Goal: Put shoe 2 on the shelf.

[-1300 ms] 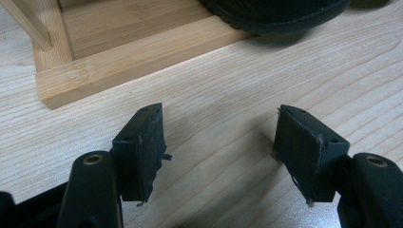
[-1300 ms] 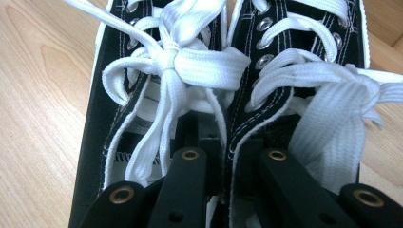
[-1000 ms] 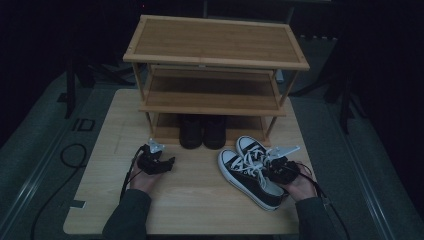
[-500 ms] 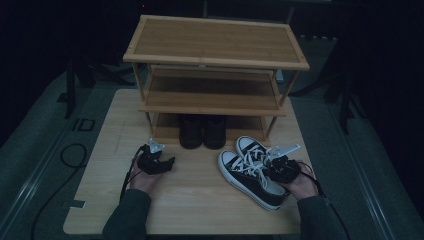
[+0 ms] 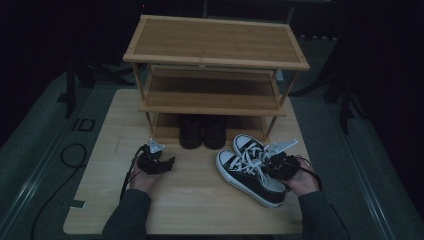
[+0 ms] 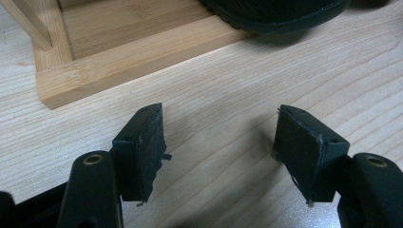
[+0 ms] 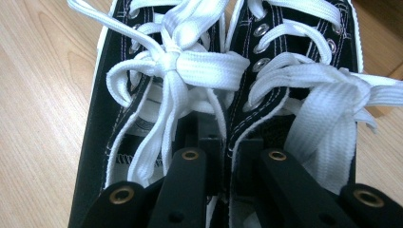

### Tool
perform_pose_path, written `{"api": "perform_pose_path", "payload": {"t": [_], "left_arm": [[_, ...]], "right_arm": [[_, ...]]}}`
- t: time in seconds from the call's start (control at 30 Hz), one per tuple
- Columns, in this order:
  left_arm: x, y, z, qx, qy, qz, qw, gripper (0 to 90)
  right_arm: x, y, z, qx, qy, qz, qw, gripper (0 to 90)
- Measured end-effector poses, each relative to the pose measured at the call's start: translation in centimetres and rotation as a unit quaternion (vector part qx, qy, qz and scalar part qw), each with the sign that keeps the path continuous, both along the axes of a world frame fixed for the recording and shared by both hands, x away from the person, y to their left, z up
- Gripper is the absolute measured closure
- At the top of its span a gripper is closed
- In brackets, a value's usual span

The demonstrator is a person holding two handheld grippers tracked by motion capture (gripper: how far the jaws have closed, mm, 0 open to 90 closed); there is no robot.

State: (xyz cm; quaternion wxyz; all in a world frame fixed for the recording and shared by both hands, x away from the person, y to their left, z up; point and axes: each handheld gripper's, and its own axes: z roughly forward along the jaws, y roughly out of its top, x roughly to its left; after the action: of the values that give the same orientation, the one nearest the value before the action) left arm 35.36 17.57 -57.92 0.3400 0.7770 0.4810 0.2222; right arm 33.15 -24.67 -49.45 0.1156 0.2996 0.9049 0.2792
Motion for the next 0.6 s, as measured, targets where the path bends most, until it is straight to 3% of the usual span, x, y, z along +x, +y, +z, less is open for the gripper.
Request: {"api": "perform_pose_path", "payload": {"t": [0.6], "left_arm": [[0.0,0.0,0.0,0.000,0.000,0.000,1.0000,34.7]], "right_arm": [[-0.2,0.6,1.7,-0.008,-0.009,0.028,0.9995,85.2]]}}
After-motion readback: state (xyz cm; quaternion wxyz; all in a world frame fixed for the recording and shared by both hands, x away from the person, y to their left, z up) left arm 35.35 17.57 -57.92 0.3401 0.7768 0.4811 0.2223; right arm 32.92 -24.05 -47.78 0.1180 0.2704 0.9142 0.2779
